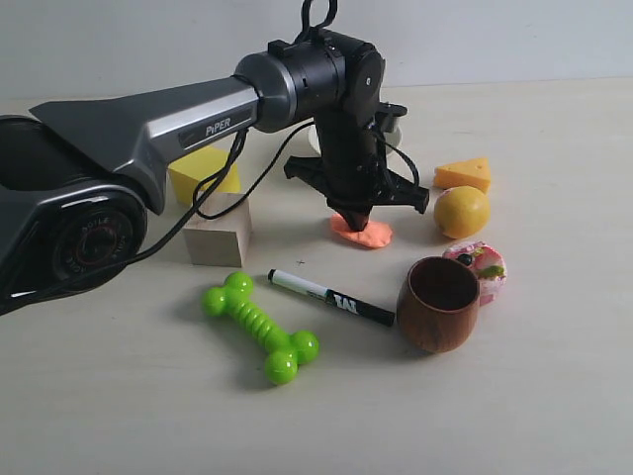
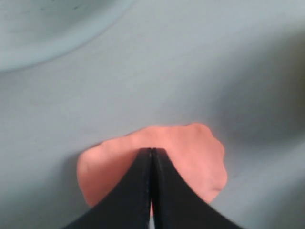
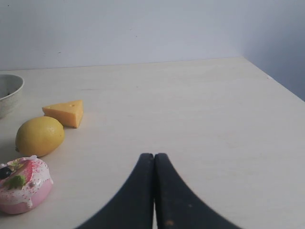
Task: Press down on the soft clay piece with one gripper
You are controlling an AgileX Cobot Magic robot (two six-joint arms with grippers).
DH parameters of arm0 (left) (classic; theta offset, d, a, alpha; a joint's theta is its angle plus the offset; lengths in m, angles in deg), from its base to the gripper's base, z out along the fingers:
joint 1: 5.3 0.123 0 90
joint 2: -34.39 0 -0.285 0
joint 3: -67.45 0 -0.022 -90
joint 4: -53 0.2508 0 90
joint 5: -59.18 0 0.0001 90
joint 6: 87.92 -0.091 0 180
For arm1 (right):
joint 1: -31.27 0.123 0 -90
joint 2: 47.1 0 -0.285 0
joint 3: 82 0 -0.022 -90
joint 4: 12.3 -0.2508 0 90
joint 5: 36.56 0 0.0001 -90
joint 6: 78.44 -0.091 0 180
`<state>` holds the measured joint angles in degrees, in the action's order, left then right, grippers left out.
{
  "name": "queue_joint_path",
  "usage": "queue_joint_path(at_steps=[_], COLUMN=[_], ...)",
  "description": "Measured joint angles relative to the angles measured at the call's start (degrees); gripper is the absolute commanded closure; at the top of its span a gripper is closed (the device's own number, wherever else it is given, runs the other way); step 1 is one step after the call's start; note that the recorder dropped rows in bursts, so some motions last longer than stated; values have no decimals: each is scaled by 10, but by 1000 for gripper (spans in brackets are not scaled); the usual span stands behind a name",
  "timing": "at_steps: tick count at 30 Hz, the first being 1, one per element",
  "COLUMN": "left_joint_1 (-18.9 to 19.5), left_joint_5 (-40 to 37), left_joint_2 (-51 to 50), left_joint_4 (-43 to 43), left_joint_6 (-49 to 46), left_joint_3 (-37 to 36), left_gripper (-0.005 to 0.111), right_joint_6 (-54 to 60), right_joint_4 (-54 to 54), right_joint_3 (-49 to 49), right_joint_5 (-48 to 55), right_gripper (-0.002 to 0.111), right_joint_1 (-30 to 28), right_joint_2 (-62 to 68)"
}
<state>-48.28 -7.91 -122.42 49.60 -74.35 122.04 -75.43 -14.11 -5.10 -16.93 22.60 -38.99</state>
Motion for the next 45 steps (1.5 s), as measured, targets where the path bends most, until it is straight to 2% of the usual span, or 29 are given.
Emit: queue_joint_path(at_steps=[8,10,14,17,45], left_joint_1=[0,0,0,0,0], left_joint_5=[1,1,1,1,-3], left_joint_2=[2,2,2,3,6], left_joint_4=[0,0,0,0,3], left_joint_6=[0,0,0,1,1], left_joint_3=[-4,-4,-4,-4,-5], left_gripper=[106,101,84,78,78], right_joint_6=[0,0,0,0,0], right_joint_4=[0,0,0,0,0], right_joint_3=[0,0,0,0,0], right_joint_5=[0,0,0,0,0], right_gripper=[108,108,108,108,108], right_joint_1=[0,0,0,0,0], right_joint_2=[0,0,0,0,0])
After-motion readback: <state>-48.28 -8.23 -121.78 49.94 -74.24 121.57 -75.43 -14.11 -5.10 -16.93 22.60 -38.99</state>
